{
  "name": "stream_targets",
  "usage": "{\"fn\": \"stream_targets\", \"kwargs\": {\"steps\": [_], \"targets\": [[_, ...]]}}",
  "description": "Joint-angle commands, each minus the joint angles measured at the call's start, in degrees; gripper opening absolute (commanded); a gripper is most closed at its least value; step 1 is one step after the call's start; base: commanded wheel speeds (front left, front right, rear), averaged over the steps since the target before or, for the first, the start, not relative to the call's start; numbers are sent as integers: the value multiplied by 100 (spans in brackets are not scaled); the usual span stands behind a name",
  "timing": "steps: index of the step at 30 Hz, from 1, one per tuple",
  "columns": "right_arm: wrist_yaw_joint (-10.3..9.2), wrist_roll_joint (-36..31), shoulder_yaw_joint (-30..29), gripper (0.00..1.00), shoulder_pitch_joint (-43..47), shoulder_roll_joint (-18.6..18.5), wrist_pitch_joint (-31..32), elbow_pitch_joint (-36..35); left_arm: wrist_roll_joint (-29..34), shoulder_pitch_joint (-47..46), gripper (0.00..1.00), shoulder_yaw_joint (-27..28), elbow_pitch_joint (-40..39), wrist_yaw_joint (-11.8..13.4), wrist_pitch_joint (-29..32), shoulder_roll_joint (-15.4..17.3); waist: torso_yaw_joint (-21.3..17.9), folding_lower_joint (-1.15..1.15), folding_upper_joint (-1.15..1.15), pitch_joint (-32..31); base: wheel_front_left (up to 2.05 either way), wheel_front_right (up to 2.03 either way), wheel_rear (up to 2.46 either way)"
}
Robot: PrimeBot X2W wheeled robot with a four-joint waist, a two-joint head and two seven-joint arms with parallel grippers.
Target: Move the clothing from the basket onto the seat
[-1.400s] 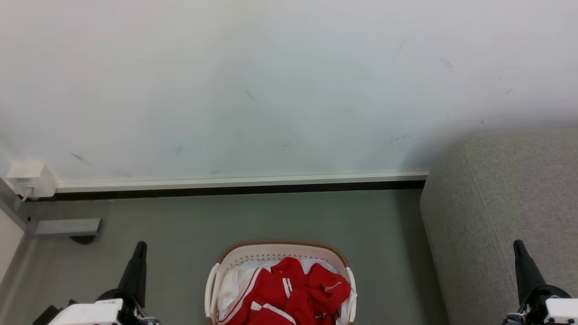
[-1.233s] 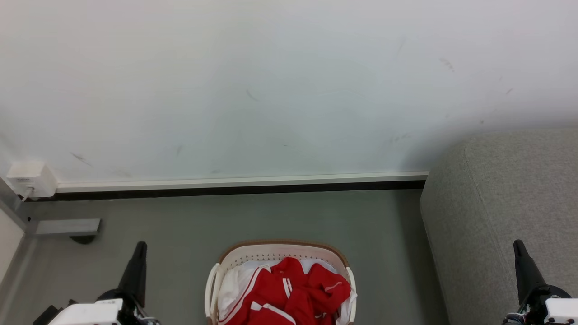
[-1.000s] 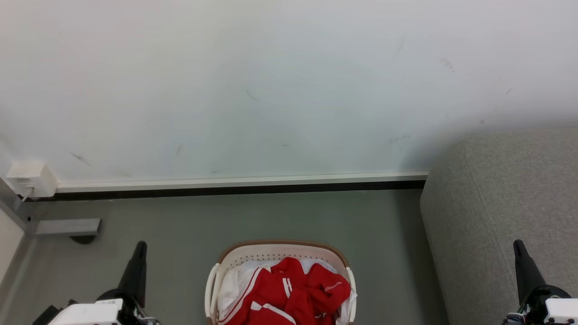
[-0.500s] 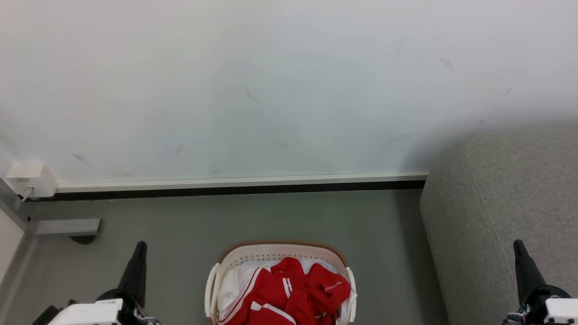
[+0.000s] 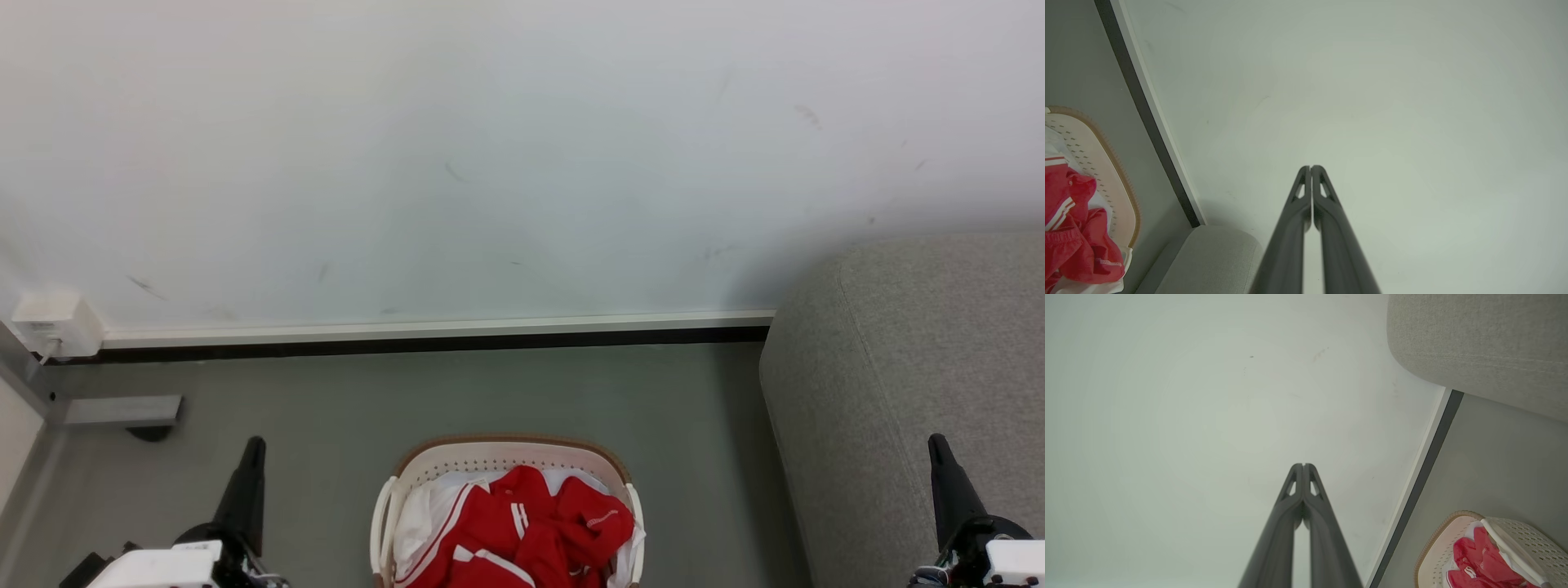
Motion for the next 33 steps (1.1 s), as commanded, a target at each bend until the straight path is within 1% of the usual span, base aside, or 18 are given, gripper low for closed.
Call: {"fn": "stream_targets", "kwargs": {"steps": [1, 8, 9, 12, 16, 22, 27, 31, 33], "targets": [[-13, -35, -16, 0, -77, -2, 12, -2, -86, -50, 0, 6, -4, -24, 22, 15, 0, 0, 0, 0, 0, 0, 0], [-13, -35, -17, 0, -77, -2, 11, -2, -86, -50, 0, 6, -4, -24, 22, 15, 0, 0, 0, 0, 0, 0, 0], [0, 0, 1, 100, 0, 0, 0, 0, 0, 0, 100, 0, 0, 0, -1, 0, 0, 0, 0, 0, 0, 0, 0], [0, 1, 20, 100, 94, 33, -11, 126, 14, 101, 100, -11, 119, 19, -12, -35, 0, 0, 0, 1, 0, 0, 0], [0, -57, 97, 100, 140, 37, -123, 108, 77, 118, 100, -93, 124, 17, -122, -36, 5, 0, 0, 2, 0, 0, 0], [-1, -352, 150, 100, 180, 32, -296, 69, 229, 124, 100, -169, 105, 13, -295, -31, 5, 0, 0, 4, 0, 0, 0], [-1, -874, 182, 100, 186, 28, -431, 4, 561, 134, 100, -190, 93, 11, -428, -27, -5, 0, 0, 11, 0, 0, 0], [-2, -1483, 236, 100, 193, 25, -531, -83, 985, 136, 100, -181, 69, 9, -531, -24, -12, 0, 0, 18, 0, 0, 0], [-2, -1892, 282, 100, 195, 20, -582, -147, 1236, 137, 100, -169, 41, 8, -582, -22, -16, 0, 0, 21, 0, 0, 0]]}}
